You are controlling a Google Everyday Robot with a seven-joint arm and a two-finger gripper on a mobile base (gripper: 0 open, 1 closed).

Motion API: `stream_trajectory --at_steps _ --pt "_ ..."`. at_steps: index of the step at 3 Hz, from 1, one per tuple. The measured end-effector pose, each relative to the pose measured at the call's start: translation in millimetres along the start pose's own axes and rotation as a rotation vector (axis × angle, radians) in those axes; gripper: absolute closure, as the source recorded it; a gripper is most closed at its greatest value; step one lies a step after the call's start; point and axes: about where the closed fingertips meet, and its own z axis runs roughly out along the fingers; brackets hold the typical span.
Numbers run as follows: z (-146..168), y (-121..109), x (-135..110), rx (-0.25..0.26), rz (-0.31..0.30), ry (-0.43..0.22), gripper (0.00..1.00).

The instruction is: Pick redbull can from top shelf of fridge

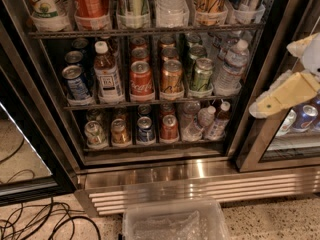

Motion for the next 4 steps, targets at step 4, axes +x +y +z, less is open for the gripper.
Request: stream_trajectory --at_steps 4 --pt "-16.0 -30.6 -71.3 0.15 0.152 -0.299 0.0"
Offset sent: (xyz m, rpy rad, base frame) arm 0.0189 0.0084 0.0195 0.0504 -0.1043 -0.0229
